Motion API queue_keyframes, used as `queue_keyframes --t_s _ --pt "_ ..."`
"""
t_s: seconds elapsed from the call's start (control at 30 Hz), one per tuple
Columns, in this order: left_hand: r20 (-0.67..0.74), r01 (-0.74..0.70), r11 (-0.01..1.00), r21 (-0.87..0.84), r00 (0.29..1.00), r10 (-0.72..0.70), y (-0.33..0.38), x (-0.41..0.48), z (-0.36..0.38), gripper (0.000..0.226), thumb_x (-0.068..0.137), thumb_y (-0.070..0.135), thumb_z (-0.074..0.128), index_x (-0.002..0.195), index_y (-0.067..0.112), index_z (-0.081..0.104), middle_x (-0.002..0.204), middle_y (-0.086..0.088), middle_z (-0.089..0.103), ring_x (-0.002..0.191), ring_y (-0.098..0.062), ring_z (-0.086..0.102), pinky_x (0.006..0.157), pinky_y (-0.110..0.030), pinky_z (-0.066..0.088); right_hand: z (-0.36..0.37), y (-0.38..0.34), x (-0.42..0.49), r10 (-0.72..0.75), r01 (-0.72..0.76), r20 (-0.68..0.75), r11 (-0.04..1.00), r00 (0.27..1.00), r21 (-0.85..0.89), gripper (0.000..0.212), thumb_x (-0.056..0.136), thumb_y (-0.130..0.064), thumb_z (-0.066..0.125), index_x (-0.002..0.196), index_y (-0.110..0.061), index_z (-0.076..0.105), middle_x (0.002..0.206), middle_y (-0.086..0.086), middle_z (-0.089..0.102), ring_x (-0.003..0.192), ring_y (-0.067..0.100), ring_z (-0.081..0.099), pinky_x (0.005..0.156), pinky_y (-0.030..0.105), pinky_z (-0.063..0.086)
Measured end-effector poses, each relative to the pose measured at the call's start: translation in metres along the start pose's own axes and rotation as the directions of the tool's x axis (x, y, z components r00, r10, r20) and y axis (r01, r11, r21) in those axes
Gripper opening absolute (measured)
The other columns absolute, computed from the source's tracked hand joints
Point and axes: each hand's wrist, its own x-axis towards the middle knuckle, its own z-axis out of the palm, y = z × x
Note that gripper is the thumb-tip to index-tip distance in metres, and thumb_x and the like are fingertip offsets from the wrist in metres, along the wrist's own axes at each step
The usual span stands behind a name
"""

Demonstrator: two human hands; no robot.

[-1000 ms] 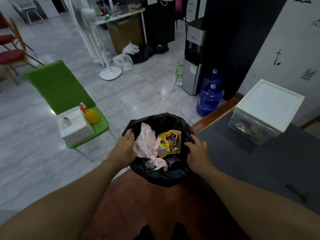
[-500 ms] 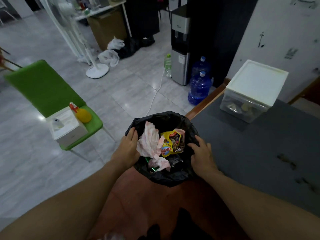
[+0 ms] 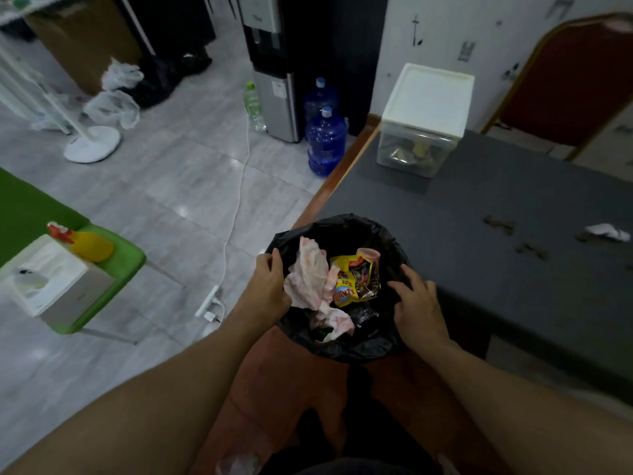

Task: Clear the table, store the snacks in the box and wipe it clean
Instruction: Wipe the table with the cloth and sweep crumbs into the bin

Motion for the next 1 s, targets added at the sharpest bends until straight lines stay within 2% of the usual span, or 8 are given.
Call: queue_keyframes --t_s 0.13,0.23,0.33,0.43,0.57,0.7,0.8,1.0 --pt "0.052 -0.051 0.997 0.06 0.998 0.048 0.018 0.003 0.016 0.082 0.081 0.004 0.058 0.151 -0.007 0.017 0.133 -0.029 0.037 0.097 -0.042 0.055 0.082 -0.042 0.05 -0.001 0.021 -0.03 0.098 -0.098 0.001 0.995 0.995 -0.036 0.051 0.092 0.001 0.052 0.141 -0.014 0.054 0.162 0.006 0.024 0.13 0.031 0.033 0.11 0.036 0.035" --pt "0.111 -0.1 0.993 0.061 0.989 0.093 0.041 0.002 0.025 0.082 0.085 0.007 0.056 0.152 -0.007 0.012 0.134 -0.029 0.036 0.102 -0.042 0.053 0.085 -0.04 0.048 -0.004 0.038 -0.05 0.159 -0.16 -0.008 0.986 0.987 -0.042 0.051 0.092 0.0 0.053 0.141 -0.015 0.054 0.163 0.006 0.024 0.13 0.031 0.034 0.112 0.036 0.034" --pt "0.125 -0.177 0.978 0.114 0.979 0.162 0.065 0.001 0.032 0.077 0.084 0.01 0.055 0.151 -0.005 0.018 0.122 -0.026 0.046 0.096 -0.034 0.052 0.065 -0.026 0.036 -0.009 0.056 -0.068 0.221 -0.221 -0.023 0.975 0.975 -0.019 0.052 0.09 0.002 0.054 0.139 -0.015 0.056 0.162 0.006 0.026 0.128 0.031 0.036 0.11 0.037 0.036" --pt "0.166 -0.201 0.967 0.156 0.97 0.175 0.089 0.003 0.043 0.073 0.083 0.014 0.056 0.148 -0.001 0.026 0.119 -0.023 0.05 0.087 -0.028 0.053 0.055 -0.025 0.021 -0.012 0.077 -0.085 0.272 -0.272 -0.031 0.962 0.962 0.004 0.053 0.088 0.003 0.054 0.138 -0.014 0.057 0.161 0.005 0.027 0.124 0.031 0.037 0.107 0.038 0.039" --pt "0.276 -0.234 0.961 0.146 0.943 0.187 0.121 0.007 0.07 0.082 0.086 0.013 0.056 0.152 -0.001 0.011 0.129 -0.024 0.044 0.105 -0.036 0.055 0.076 -0.028 0.04 -0.014 0.11 -0.105 0.348 -0.348 -0.017 0.937 0.937 0.018 0.056 0.087 0.003 0.055 0.139 -0.016 0.055 0.161 0.001 0.025 0.125 0.029 0.035 0.107 0.038 0.039" --pt "0.351 -0.234 0.969 0.085 0.917 0.191 0.152 0.007 0.095 0.087 0.084 0.009 0.059 0.152 -0.003 0.006 0.131 -0.025 0.037 0.11 -0.041 0.051 0.088 -0.037 0.045 -0.015 0.143 -0.125 0.405 -0.405 -0.006 0.914 0.914 0.002 0.059 0.085 0.001 0.057 0.141 -0.018 0.053 0.16 0.001 0.025 0.123 0.029 0.036 0.108 0.036 0.038" --pt "0.424 -0.229 0.971 0.074 0.888 0.177 0.175 0.005 0.113 0.088 0.087 0.01 0.058 0.153 -0.003 0.001 0.136 -0.026 0.031 0.113 -0.044 0.051 0.089 -0.041 0.046 -0.016 0.168 -0.137 0.431 -0.431 0.016 0.902 0.902 -0.006 0.063 0.084 0.001 0.058 0.143 -0.018 0.05 0.159 0.002 0.026 0.126 0.029 0.036 0.11 0.034 0.035" --pt "0.482 -0.21 0.977 0.033 0.86 0.169 0.209 0.003 0.148 0.039 0.091 0.008 0.051 0.123 -0.002 0.031 0.117 -0.02 0.04 0.104 -0.04 0.051 0.087 -0.046 0.047 -0.015 0.211 -0.152 0.452 -0.453 0.068 0.891 0.889 0.007 0.069 0.081 0.001 0.06 0.146 -0.019 0.046 0.157 0.0 0.025 0.125 0.028 0.039 0.109 0.033 0.037"
